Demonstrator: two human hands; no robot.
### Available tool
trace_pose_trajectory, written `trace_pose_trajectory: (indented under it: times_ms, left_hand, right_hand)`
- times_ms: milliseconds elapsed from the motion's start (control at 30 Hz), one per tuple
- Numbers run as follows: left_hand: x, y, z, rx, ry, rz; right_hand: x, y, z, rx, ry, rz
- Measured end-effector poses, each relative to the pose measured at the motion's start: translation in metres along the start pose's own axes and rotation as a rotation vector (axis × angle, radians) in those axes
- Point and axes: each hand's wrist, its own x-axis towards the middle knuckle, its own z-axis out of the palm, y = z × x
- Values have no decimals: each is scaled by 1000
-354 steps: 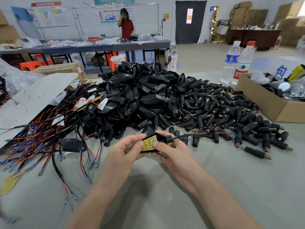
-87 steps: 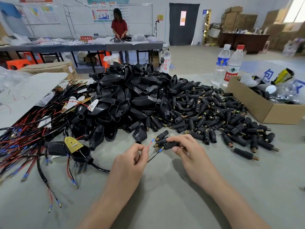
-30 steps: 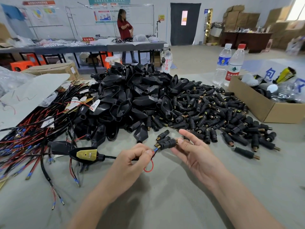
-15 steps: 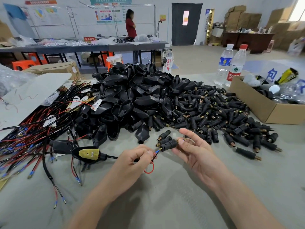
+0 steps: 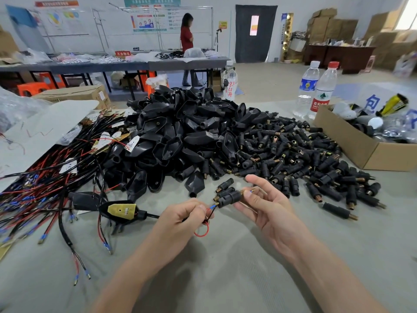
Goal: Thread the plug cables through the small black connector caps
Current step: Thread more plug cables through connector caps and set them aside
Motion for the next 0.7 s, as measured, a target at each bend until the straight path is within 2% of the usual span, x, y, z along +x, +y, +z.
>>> trace_pose_trajectory:
  times_ms: [267, 700]
  left_hand:
    - [-1, 3, 0, -92, 7, -43]
    - [-3, 7, 0, -29, -14, -19]
  right_hand:
    - [-1, -2, 0, 4, -20, 2]
    - [-4, -2, 4, -47, -20, 23]
